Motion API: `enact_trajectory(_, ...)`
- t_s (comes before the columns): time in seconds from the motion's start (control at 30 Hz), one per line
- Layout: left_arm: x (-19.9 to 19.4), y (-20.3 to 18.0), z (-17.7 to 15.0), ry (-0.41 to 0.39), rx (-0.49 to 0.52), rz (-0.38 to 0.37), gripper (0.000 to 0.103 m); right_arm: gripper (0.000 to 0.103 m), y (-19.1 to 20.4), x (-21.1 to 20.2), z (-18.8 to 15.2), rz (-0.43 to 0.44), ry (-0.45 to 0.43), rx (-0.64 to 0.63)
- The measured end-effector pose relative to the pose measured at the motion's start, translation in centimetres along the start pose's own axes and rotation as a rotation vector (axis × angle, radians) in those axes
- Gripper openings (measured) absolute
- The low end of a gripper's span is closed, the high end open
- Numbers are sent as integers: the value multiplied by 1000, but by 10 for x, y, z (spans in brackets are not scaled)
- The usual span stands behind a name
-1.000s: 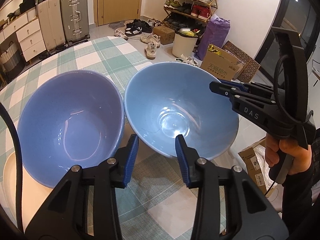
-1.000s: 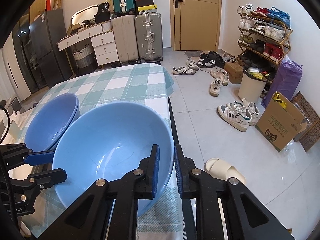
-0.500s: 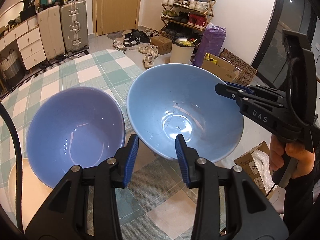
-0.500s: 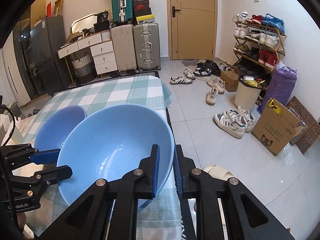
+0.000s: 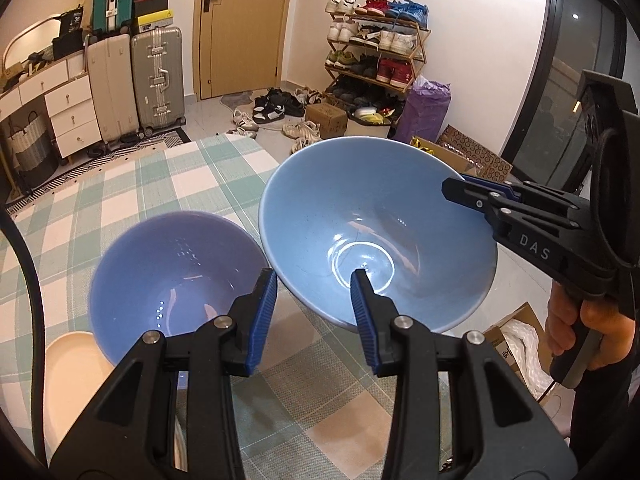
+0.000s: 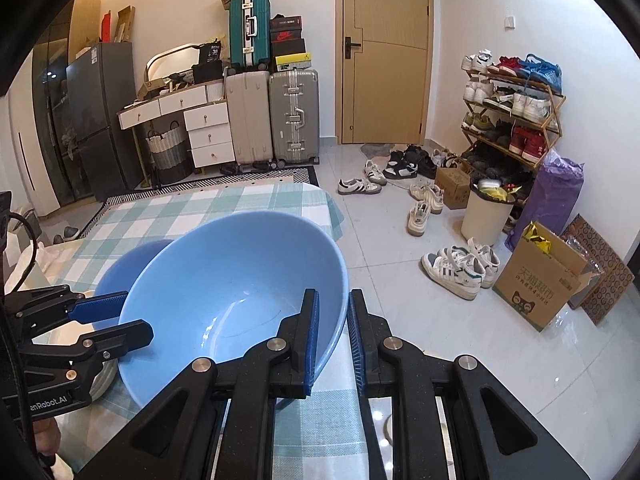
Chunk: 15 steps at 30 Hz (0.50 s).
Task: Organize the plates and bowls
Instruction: 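Lift the lighter blue bowl with both tools over the darker blue bowl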
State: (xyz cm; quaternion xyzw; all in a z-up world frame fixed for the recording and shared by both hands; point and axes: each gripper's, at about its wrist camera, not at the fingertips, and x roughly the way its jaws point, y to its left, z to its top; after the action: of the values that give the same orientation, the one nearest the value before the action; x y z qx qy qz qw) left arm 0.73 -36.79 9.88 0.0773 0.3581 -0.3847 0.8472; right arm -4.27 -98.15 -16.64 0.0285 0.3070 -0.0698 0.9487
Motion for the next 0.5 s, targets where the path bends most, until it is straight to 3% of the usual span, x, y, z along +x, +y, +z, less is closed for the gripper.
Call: enact_trajectory(0.5, -65, 27, 5, -112, -37, 67, 35, 15, 49, -28, 30, 15, -72, -56)
